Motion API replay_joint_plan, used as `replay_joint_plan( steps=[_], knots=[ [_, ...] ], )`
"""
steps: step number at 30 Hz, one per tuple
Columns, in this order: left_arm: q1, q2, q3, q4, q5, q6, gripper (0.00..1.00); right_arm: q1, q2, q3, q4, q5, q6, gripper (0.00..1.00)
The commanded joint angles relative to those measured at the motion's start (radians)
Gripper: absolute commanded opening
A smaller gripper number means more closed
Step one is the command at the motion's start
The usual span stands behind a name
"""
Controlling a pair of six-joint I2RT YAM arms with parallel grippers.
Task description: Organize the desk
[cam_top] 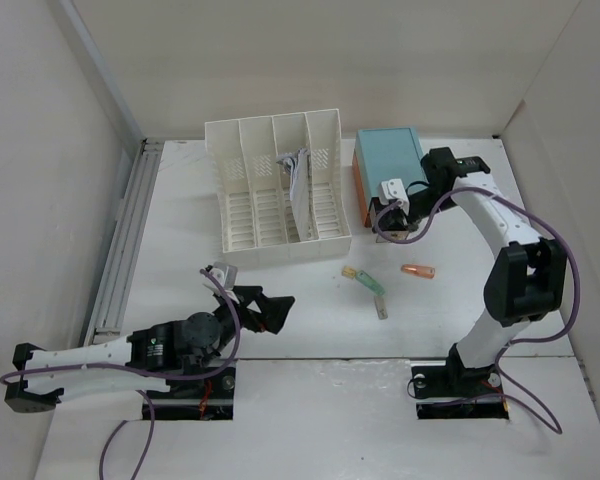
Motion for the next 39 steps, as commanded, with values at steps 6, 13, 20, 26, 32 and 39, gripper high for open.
replay_joint_plan(
  steps=[6,13,20,26,32,39],
  knots=[
    [-0.002,-0.027,0.020,0.009,-0.003,0.003,0.99,-0.038,-0.014,-0.008,0.189,0.034,0.220,0.00],
    [-0.002,-0.027,0.020,0.009,-0.003,0.003,0.99,-0.038,-0.073,-0.052,0.361,0.125,0.382,0.00],
    [-0.002,-0.027,0.020,0.009,-0.003,0.003,0.99,-0.064,-0.137,-0.074,0.383,0.038,0.393,0.00],
    [-0.002,-0.027,0.029,0.009,-0.003,0.012,0.99,-0.011,-0.028,0.121,-0.122,0.023,0.010,0.00],
    [-0.002,-0.027,0.038,0.009,-0.003,0.012,0.99,0.094,0.071,0.040,-0.124,0.275,0.031,0.00],
    [-0.002,-0.027,0.027,0.020,-0.003,0.012,0.99,0.071,-0.005,-0.054,0.075,0.322,0.181,0.00]
  ],
)
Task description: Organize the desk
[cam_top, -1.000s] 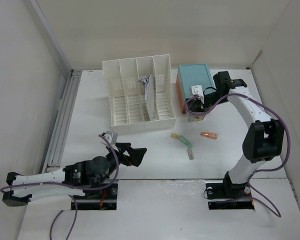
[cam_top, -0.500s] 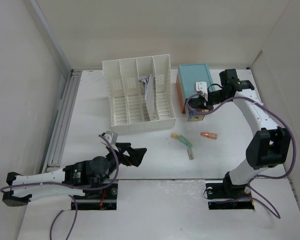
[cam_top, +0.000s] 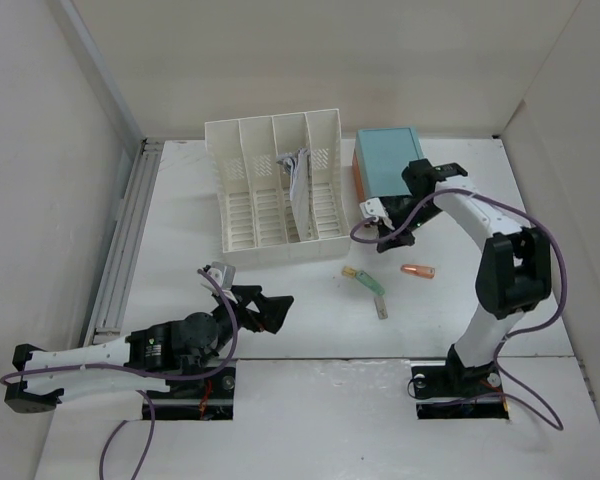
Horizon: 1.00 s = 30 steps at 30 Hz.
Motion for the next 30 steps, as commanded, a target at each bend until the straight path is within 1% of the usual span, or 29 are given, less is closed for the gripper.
replay_joint_plan(
  steps=[1,2,5,6,7,8,9,12,15,22,25,27,28,29,30],
  knots=[
    [-0.002,-0.009,0.027,0.022,-0.003,0.012,0.99,-0.012,-0.100,-0.036,0.157,0.068,0.105,0.00],
    [-0.002,-0.018,0.027,0.022,-0.003,0.012,0.99,-0.012,-0.116,-0.075,0.205,0.091,0.190,0.00],
    [-0.002,-0.028,0.016,0.022,-0.003,0.012,0.99,-0.021,-0.167,-0.128,0.366,0.188,0.287,0.00],
    [-0.002,-0.028,0.016,0.022,-0.003,0.012,0.99,-0.021,-0.179,-0.158,0.404,0.211,0.351,0.00],
    [-0.002,-0.028,0.007,0.031,-0.003,0.012,0.99,-0.021,-0.179,-0.169,0.437,0.254,0.378,0.00],
    [-0.002,-0.028,0.007,0.031,-0.003,0.012,0.99,-0.021,-0.179,-0.169,0.501,0.271,0.404,0.00],
    [-0.002,-0.028,0.007,0.031,-0.003,0.021,0.99,-0.021,-0.179,-0.185,0.532,0.286,0.453,0.00],
    [-0.002,-0.028,0.007,0.031,0.006,0.021,0.99,-0.021,-0.179,-0.194,0.646,0.348,0.522,0.00],
    [-0.002,-0.037,0.007,0.031,0.006,0.012,0.99,-0.021,-0.143,-0.166,0.696,0.375,0.574,0.00],
    [-0.002,-0.037,-0.013,0.042,0.006,-0.011,0.99,-0.012,-0.051,-0.097,0.806,0.432,0.633,0.00],
    [-0.002,-0.023,-0.022,0.065,0.006,-0.033,0.99,-0.012,-0.038,-0.088,0.857,0.466,0.666,0.00],
    [-0.002,0.021,-0.031,0.097,0.015,-0.033,0.99,-0.012,-0.052,-0.114,0.903,0.492,0.677,0.00],
    [-0.002,0.040,-0.031,0.110,0.015,-0.048,0.99,-0.012,-0.069,-0.114,0.903,0.472,0.677,0.00],
    [-0.002,0.060,-0.031,0.129,0.015,-0.048,0.98,-0.012,-0.081,-0.114,0.842,0.445,0.677,0.00],
    [-0.002,0.084,-0.031,0.152,0.015,-0.048,0.88,-0.012,-0.100,-0.125,0.801,0.399,0.621,0.00]
  ],
)
